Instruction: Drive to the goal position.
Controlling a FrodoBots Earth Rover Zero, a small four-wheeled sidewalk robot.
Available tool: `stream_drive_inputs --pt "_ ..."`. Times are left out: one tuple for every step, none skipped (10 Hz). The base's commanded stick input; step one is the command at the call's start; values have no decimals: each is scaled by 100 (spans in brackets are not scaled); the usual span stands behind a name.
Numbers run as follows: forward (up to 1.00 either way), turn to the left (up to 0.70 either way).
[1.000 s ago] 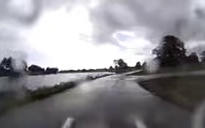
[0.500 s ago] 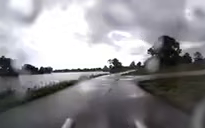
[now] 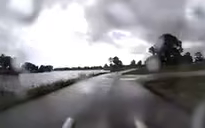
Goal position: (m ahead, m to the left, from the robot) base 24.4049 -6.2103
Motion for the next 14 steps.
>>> stream_drive_inputs --pt "100 0" --pt "100 0" --pt "100 0" --pt "100 0" --pt "100 0" --pt "100 -2" --pt "100 -38" --pt "100 -38" --pt "100 -3" --pt "100 0" --pt "100 -9" --pt "100 -24" --pt "100 -23" --pt "100 0"
